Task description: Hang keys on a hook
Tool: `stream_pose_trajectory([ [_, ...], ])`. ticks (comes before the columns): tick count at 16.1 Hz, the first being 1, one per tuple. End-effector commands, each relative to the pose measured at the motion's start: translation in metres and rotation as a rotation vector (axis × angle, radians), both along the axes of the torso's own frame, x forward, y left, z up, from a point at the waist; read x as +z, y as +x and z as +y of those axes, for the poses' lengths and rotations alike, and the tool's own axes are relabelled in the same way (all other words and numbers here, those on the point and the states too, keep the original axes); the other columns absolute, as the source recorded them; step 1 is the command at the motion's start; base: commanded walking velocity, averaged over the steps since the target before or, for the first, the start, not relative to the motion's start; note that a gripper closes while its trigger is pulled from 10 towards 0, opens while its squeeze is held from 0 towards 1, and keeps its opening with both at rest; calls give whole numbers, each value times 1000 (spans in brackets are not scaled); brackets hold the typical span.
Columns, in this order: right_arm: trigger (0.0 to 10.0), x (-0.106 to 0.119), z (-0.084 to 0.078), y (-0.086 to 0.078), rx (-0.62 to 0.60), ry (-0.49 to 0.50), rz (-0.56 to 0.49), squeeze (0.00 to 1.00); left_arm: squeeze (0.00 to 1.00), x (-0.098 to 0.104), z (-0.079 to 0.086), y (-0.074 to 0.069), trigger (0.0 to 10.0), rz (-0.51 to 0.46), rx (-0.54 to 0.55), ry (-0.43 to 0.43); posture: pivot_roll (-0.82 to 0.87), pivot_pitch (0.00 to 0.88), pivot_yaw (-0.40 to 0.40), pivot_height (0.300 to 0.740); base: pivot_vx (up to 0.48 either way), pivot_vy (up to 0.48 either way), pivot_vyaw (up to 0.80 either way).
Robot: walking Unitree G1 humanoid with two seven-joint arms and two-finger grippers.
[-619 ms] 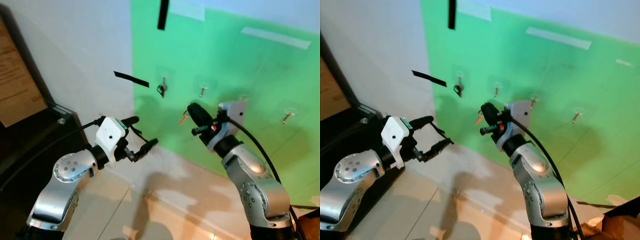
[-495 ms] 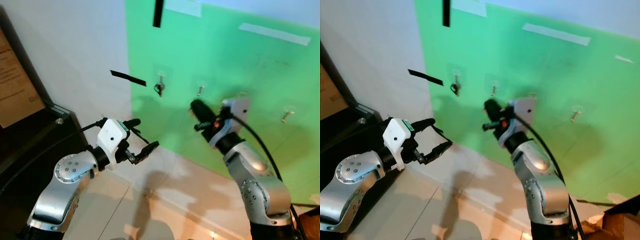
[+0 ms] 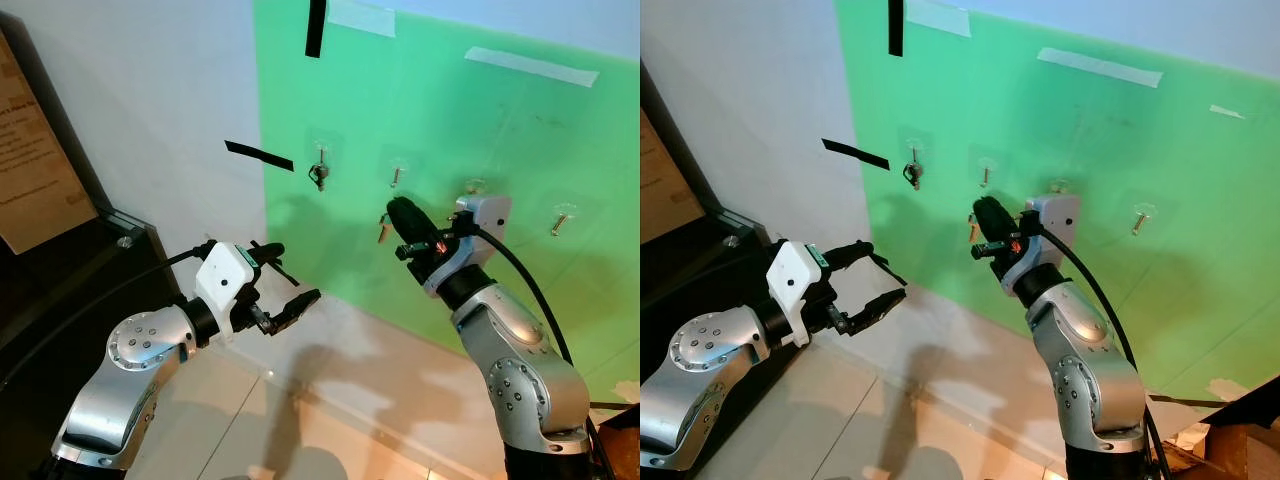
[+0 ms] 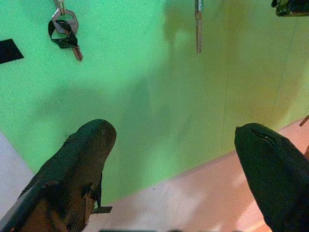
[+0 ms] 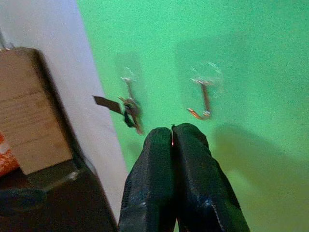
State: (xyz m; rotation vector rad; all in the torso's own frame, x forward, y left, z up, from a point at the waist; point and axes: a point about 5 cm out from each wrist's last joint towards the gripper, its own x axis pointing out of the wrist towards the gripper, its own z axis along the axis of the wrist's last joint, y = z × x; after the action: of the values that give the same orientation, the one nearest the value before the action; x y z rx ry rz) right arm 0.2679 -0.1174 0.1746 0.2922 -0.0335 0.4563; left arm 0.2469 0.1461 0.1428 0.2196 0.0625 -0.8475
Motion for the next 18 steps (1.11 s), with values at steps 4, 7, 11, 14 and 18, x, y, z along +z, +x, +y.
stream_pose_trajectory([
  [4,10000,10,3,5,5,10,-30,0,0,5,-3,-1,10000,-9,-21,-1,24,0,-56,740,0,0,0],
  [7,10000,11,1,10,-20,14,-31,0,0,5,-2,-1,10000,-7,-18,-2,30,0,-61,740,0,0,0],
  [11,10000,12,-4,17,-88,24,-31,0,0,5,-2,-1,10000,-7,-21,2,33,0,-60,740,0,0,0],
  [14,10000,13,-5,18,-89,38,-35,0,0,5,-2,0,10000,-6,-24,3,32,0,-59,740,0,0,0],
  [18,10000,15,-3,19,-77,59,-41,0,0,5,-3,0,10000,-5,-25,3,35,0,-62,740,0,0,0],
])
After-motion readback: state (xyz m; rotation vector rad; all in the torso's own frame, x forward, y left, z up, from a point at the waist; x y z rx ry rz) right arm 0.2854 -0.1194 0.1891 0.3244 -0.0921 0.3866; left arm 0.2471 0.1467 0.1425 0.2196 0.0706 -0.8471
